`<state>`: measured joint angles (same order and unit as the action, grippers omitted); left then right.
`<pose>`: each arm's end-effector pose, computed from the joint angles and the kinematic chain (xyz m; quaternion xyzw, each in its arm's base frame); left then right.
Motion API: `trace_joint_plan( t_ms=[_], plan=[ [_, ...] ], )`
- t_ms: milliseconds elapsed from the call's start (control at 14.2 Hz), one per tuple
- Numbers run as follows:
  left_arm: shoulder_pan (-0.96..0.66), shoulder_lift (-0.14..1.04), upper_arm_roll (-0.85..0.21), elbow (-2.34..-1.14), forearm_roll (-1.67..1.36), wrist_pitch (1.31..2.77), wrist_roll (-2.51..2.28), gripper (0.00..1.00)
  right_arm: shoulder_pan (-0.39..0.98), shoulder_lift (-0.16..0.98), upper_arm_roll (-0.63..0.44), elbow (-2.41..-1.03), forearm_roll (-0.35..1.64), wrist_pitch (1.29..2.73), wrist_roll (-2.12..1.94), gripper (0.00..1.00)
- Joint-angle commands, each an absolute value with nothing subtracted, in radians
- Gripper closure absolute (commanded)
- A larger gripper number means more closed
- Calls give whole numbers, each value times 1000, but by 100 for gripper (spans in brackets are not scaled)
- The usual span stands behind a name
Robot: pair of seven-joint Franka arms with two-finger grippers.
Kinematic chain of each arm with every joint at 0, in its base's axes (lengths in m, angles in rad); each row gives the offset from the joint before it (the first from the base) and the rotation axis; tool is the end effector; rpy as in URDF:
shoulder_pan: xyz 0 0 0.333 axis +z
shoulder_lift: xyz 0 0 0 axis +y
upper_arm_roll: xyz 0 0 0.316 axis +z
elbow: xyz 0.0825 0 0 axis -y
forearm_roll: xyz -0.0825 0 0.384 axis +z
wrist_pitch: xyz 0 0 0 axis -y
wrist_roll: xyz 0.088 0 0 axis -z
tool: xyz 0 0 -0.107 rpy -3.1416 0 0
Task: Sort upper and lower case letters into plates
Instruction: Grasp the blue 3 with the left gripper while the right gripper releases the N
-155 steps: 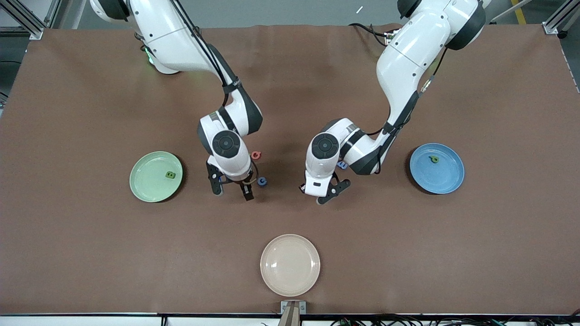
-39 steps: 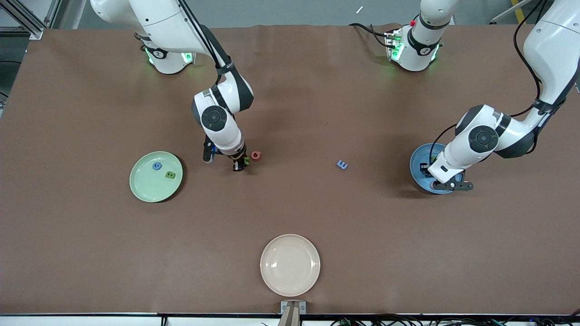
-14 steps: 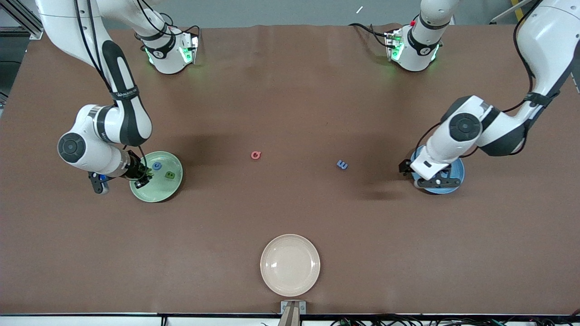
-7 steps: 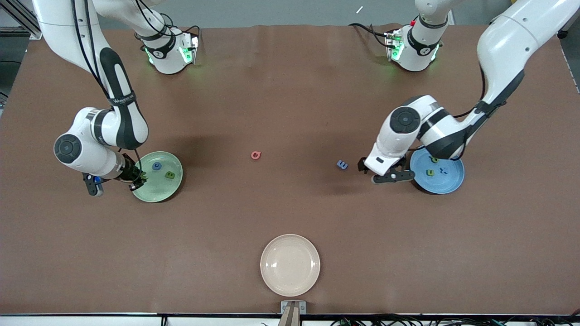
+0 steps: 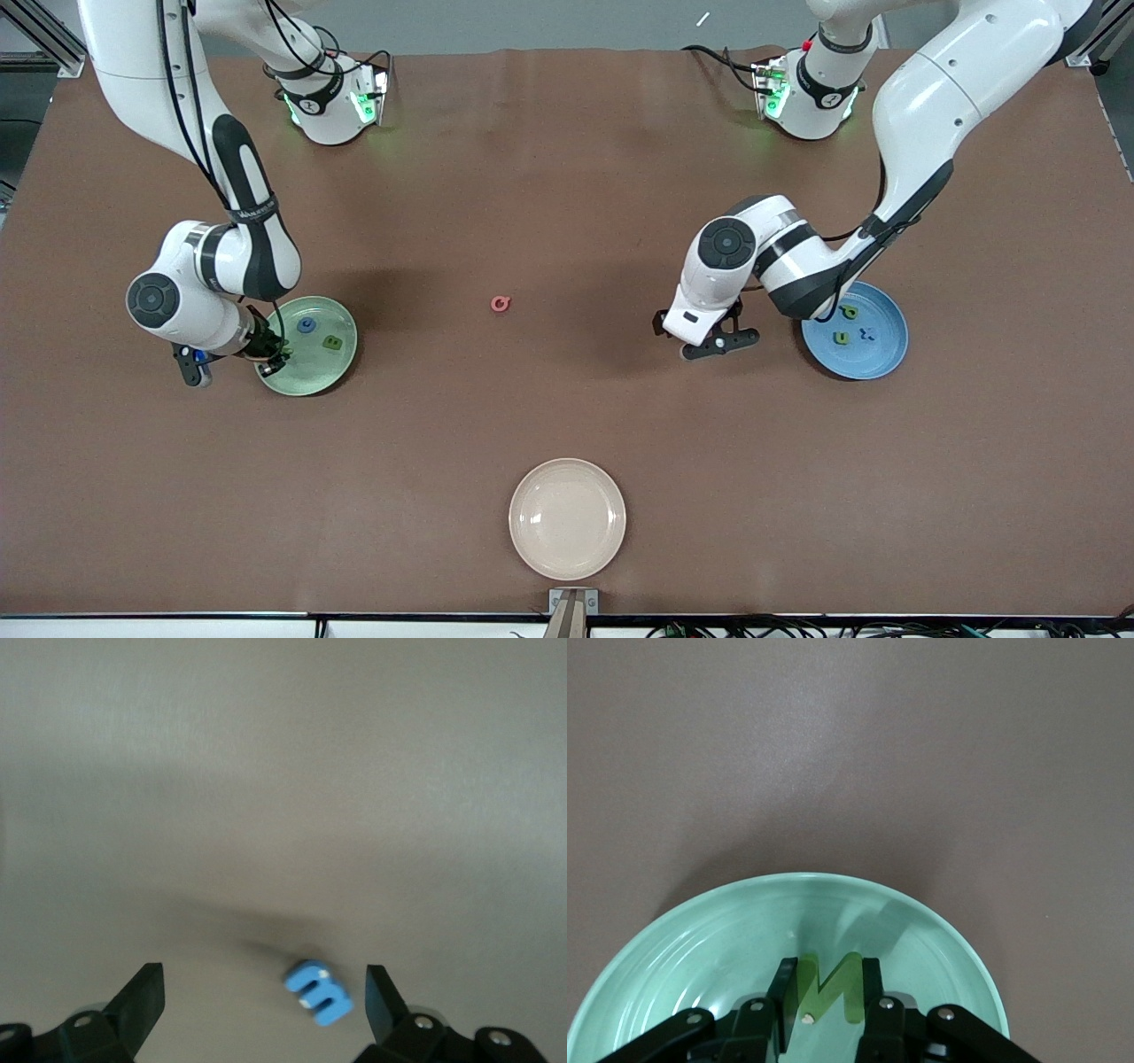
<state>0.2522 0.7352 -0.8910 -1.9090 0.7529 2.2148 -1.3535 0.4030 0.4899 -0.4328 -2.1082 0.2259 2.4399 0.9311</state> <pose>0.5200 -0.3262 0.2198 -0.9868 -0.1598 0.0093 0.0262 0.5672 -0.0189 0.1923 0.8492 -0.5248 -0.0302 0.0505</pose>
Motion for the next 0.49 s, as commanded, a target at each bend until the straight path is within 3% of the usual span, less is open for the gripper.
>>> trace_joint_plan(
  t_ms=[0, 70, 141, 282, 352, 422],
  plan=[
    [198, 742, -862, -1864, 707, 2212, -1567, 0, 391, 488, -425, -2109, 239, 2450, 925, 98],
    [186, 745, -850, -1861, 707, 2217, -1635, 0, 390, 491, -423, -2108, 239, 2450, 925, 97],
    [173, 749, -838, -1862, 706, 2239, -1697, 0, 391, 494, -423, -2108, 239, 2450, 925, 88],
    [155, 753, -827, -1864, 707, 2260, -1803, 0, 394, 495, -423, -2108, 239, 2448, 923, 53],
    [140, 758, -806, -1864, 709, 2263, -1857, 0, 397, 495, -423, -2108, 239, 2448, 923, 14],
    [123, 759, -787, -1867, 709, 2273, -1896, 0, 402, 495, -423, -2108, 239, 2447, 923, 0]
  ],
)
